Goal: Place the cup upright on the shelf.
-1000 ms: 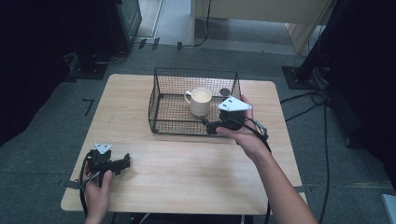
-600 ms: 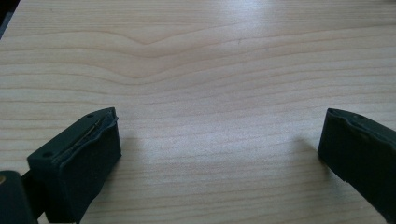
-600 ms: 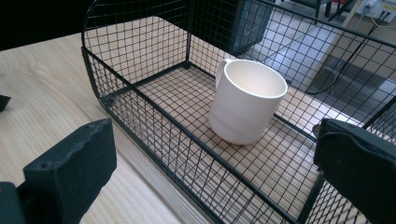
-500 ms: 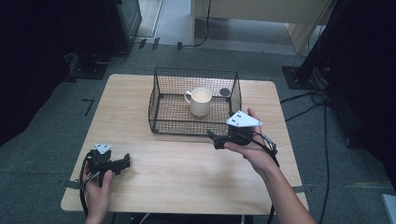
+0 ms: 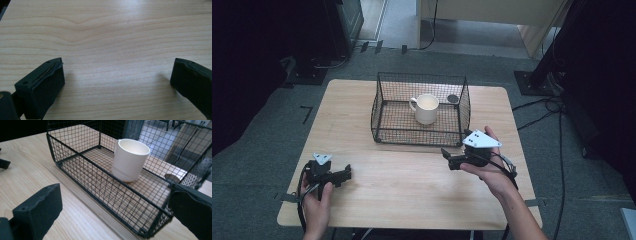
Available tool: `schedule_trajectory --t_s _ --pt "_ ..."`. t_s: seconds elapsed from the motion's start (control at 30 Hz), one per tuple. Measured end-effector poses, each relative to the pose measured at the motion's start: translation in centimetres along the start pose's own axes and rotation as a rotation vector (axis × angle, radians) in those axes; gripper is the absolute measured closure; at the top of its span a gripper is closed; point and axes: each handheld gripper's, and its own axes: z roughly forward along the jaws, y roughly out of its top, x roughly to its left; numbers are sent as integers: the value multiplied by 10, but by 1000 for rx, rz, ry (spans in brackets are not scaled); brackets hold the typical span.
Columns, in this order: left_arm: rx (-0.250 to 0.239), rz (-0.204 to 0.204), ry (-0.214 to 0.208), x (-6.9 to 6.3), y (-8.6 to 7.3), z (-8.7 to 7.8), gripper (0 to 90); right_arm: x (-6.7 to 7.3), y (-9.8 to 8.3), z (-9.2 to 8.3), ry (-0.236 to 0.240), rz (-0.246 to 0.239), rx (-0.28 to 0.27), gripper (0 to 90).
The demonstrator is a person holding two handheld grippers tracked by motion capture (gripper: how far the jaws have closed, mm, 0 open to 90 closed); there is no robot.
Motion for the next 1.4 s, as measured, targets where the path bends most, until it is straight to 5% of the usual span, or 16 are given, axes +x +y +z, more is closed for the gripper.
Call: schedule_trajectory --t_s 1.0,1.23,1.4 --pt "1 2 0 0 0 0 0 -27 -91 -23 -90 157 111 0" --pt "1 2 0 0 0 0 0 -37 -116 -22 -148 203 159 0" --pt "1 2 0 0 0 0 0 -36 -121 -21 -191 186 212 0"
